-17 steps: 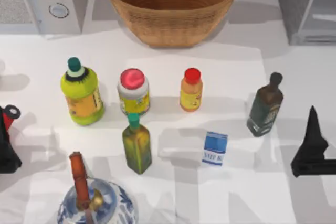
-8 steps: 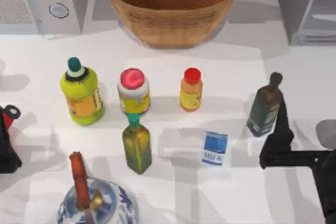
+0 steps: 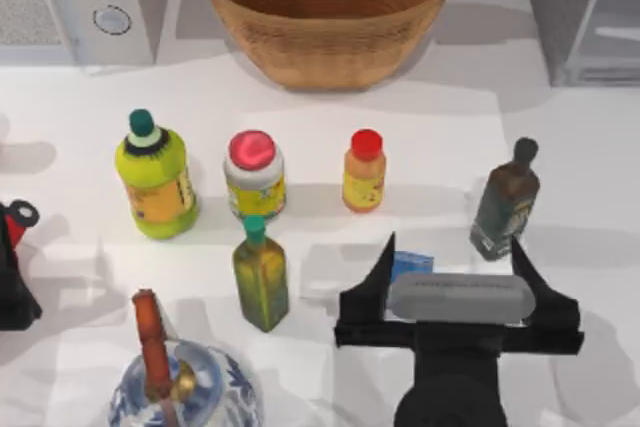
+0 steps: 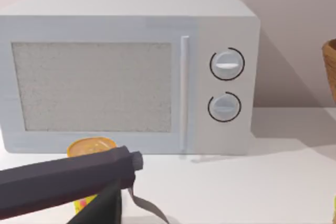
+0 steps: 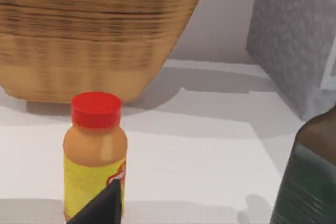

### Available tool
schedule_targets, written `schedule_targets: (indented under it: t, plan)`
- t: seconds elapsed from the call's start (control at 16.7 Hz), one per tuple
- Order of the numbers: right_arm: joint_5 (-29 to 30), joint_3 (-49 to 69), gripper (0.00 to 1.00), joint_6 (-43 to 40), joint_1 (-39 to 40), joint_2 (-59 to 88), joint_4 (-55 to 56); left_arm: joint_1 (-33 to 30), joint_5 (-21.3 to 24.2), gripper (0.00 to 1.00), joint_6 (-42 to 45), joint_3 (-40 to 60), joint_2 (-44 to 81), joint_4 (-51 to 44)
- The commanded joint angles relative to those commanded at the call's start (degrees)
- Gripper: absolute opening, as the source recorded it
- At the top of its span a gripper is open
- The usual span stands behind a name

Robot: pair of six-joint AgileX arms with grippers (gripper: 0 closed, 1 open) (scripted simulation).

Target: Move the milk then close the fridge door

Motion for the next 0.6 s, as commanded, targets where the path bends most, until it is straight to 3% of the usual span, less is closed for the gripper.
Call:
schedule_targets:
  t: [0.3,0.6]
  plan:
    - [8.5,9.9,1.00,3.4,2.3,19.6,9.7,0.0,0.0,1.00,0.0,0.0,0.0,0.0]
    - [11.1,13.3,1.00,4.8,3.1,25.8,13.0,0.0,0.0,1.00,0.0,0.0,0.0,0.0]
